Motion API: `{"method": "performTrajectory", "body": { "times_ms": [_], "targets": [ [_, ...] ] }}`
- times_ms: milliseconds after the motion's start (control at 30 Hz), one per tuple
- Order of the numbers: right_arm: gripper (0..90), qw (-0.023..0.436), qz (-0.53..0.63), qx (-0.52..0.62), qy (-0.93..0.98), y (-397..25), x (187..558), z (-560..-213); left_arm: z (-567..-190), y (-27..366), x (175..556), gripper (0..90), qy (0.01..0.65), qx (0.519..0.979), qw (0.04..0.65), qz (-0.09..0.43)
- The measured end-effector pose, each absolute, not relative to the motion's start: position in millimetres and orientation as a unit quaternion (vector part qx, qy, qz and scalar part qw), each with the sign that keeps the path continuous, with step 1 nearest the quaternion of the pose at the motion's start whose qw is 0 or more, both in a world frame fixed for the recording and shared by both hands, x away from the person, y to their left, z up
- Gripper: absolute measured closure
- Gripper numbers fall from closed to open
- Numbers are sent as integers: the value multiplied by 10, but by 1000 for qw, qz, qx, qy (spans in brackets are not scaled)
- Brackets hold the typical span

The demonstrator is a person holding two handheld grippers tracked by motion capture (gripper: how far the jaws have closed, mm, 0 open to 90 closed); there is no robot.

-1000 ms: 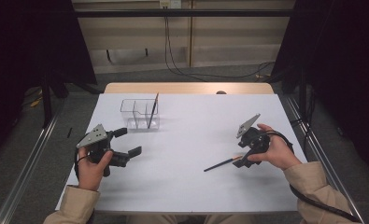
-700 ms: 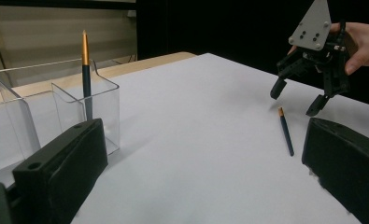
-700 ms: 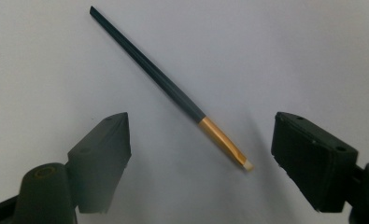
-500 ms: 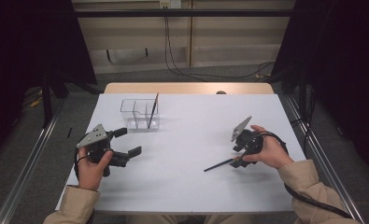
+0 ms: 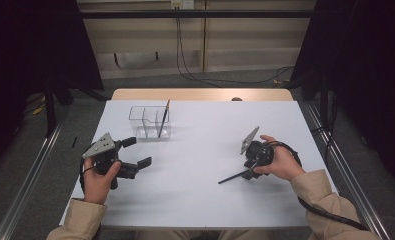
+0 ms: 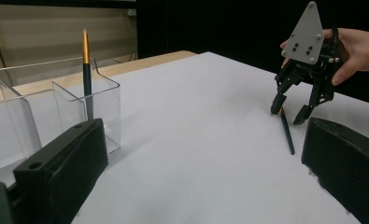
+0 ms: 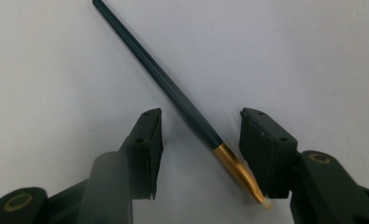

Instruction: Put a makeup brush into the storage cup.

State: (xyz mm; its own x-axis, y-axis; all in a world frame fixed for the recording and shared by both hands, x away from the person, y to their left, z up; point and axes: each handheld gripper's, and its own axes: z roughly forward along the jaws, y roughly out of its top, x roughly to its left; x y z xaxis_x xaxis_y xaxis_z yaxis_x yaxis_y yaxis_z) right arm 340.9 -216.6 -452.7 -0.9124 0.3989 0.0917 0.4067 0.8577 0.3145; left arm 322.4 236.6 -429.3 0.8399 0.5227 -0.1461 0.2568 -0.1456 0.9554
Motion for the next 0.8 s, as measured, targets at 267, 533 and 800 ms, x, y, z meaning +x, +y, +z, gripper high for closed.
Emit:
{"method": "performTrajectory", "body": {
  "times_ms": [267, 533, 800],
  "targets": [
    [610, -6, -152, -197, -968, -2138, 3391, -4518, -4293, 2368, 3224, 4, 263, 748, 598, 112],
    [736, -5, -136, -169, -976, -2078, 3355, -4500, -4296, 2357, 3228, 4, 265, 747, 599, 112],
    [756, 1, -137, -170, -976, -2074, 3367, -4503, -4309, 2360, 3240, 4, 266, 746, 600, 112]
  ]
}}
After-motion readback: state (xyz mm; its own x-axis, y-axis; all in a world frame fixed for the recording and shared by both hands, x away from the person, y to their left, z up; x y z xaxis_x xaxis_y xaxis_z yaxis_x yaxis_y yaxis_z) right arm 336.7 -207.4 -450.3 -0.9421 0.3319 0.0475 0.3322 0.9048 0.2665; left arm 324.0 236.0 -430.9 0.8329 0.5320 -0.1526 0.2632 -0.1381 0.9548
